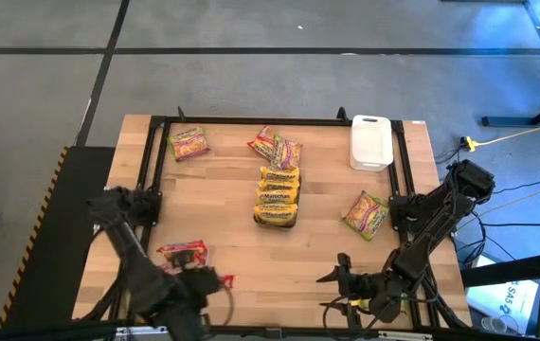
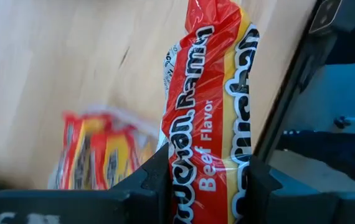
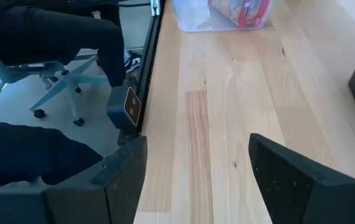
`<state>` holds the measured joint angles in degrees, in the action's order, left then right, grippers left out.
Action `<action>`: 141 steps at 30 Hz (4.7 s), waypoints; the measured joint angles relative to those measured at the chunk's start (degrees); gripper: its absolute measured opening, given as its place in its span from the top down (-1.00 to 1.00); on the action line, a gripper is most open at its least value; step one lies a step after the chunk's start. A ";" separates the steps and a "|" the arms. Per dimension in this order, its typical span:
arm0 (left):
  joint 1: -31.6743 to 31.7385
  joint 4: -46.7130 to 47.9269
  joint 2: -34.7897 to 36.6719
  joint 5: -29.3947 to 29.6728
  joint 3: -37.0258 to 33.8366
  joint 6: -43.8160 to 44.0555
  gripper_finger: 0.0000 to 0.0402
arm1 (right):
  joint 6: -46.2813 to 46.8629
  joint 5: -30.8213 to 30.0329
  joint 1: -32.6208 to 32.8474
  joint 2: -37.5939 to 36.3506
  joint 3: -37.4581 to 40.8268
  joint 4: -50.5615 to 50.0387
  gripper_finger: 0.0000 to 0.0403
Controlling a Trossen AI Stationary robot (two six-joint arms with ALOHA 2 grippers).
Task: Sort Maruchan noodles
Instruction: Put the red noodle pack into the transparent bin
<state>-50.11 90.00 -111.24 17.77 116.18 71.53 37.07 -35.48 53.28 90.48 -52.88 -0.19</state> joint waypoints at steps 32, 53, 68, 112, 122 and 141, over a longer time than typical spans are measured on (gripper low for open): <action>-10.40 -28.14 15.78 2.22 -46.76 19.90 0.38 | 0.06 -4.02 -0.07 0.05 0.03 0.02 -0.27; -6.97 -22.16 15.70 -4.71 -42.29 13.41 0.09 | 0.23 -3.47 -0.04 2.49 0.13 0.83 -0.27; -5.12 -30.31 16.05 39.62 -29.33 11.07 0.09 | 0.69 -4.02 -0.11 2.47 0.13 0.92 -0.27; 56.17 -79.20 29.08 6.21 -56.32 -49.28 0.10 | -6.85 -4.25 -24.98 -6.29 10.19 -21.66 0.88; 76.59 -83.99 22.92 -12.81 -56.34 -57.94 0.10 | -5.58 -2.45 -24.79 -6.27 14.47 -12.57 0.92; 85.84 -87.15 -1.89 -21.79 -47.20 -54.56 0.76 | -6.36 -4.79 -24.79 -6.29 14.75 -13.37 0.92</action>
<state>35.74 2.86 -113.12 -4.02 68.97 16.97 30.70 -40.28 28.49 84.18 -38.13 -13.56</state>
